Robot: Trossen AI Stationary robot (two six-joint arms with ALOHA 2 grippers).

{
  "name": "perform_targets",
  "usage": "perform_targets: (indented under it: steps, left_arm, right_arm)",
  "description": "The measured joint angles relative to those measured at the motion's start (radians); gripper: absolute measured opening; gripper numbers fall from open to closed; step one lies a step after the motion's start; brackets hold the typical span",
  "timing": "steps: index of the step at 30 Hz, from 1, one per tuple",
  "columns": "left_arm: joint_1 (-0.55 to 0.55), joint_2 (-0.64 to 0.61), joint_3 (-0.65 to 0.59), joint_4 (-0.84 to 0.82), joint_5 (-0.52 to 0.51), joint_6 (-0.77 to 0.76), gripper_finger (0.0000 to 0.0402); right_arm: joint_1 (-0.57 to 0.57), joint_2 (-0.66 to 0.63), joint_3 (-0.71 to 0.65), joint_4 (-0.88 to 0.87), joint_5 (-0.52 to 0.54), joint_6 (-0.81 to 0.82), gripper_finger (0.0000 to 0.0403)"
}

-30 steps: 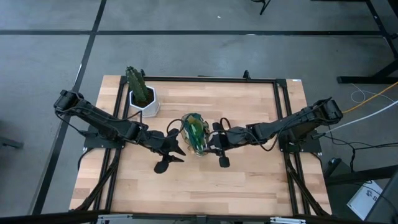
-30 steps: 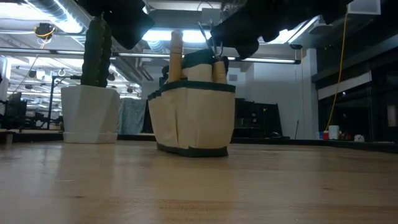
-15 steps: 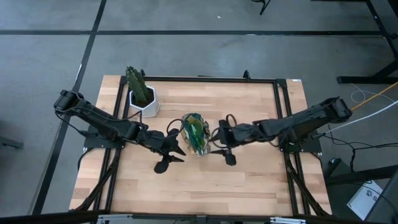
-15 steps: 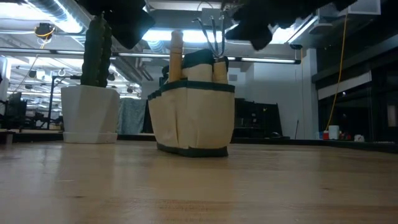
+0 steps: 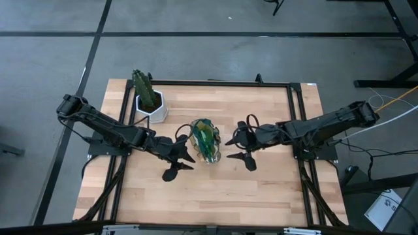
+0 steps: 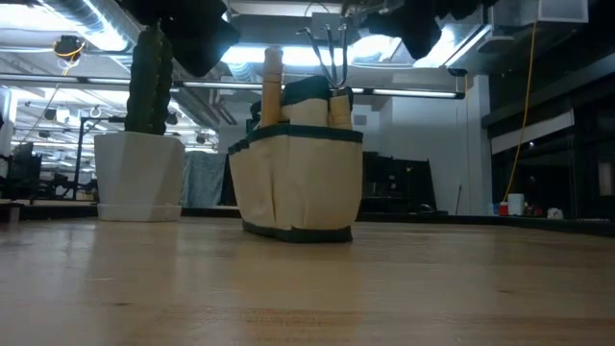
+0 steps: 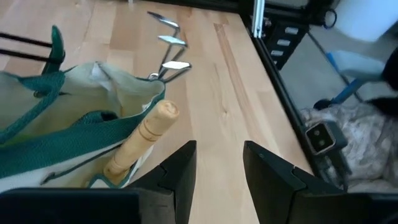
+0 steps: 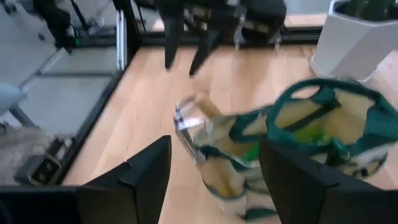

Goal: Pick & Place Garden tools in Gardening bag
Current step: Return to Home Position

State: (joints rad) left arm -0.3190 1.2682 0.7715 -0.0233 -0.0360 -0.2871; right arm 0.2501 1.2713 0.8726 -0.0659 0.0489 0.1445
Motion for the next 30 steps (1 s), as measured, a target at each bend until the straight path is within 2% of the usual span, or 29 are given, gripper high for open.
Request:
perform_targets:
  steps: [5, 13, 17, 22, 30]
  left_arm:
    - [-0.004, 0.000, 0.000, 0.000, 0.013, -0.081, 0.0127]
    - [0.009, -0.060, -0.008, 0.032, 0.157, 0.070, 0.0127]
    - [0.002, -0.151, -0.069, 0.059, 0.141, 0.099, 0.0128]
    - [-0.038, -0.265, -0.211, 0.189, 0.028, 0.088, 0.0128]
    - [-0.097, -0.423, -0.400, 0.385, -0.046, 0.098, 0.0127]
  right_arm:
    - [-0.001, 0.000, 0.000, -0.070, 0.000, 0.014, 0.0242]
    - [-0.025, -0.034, -0.001, -0.185, -0.022, -0.049, 0.0242]
    - [-0.028, -0.107, -0.058, -0.180, -0.057, -0.056, 0.0242]
    - [-0.027, -0.239, -0.211, -0.043, -0.060, -0.035, 0.0242]
    - [0.002, -0.435, -0.513, 0.257, -0.078, -0.029, 0.0242]
